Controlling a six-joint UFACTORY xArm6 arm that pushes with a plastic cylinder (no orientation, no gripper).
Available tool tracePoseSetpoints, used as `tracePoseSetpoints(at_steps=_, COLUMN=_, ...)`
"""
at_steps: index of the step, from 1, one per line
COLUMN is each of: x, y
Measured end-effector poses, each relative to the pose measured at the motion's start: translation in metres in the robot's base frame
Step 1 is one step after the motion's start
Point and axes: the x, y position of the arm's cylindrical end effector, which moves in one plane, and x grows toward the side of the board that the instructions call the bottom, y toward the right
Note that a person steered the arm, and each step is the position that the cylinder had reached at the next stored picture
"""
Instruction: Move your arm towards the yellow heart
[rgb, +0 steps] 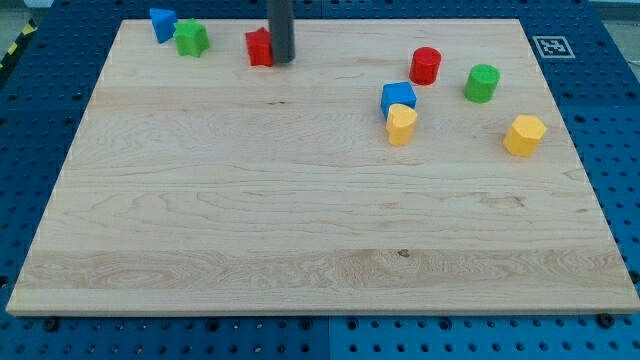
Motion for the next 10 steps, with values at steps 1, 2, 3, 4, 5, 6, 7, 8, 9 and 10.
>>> tracePoseSetpoints(at_steps=1, x=-0.01, y=-0.034)
tracePoseSetpoints(at_steps=2, x=-0.018, y=-0.059)
tracePoseSetpoints(at_steps=3, x=-0.019, y=-0.074)
tracePoseSetpoints(at_steps=4, x=-0.011, y=-0.051)
tracePoseSetpoints(at_steps=5, x=0.033, y=-0.02)
tracePoseSetpoints(at_steps=6, x=0.1, y=-0.013)
tracePoseSetpoints(at_steps=7, x=0.183, y=0.04)
tracePoseSetpoints(at_steps=8, x=0.218, y=0.15)
tracePoseSetpoints(at_steps=9, x=0.197, y=0.222)
tracePoseSetpoints(at_steps=10, x=0.183, y=0.205)
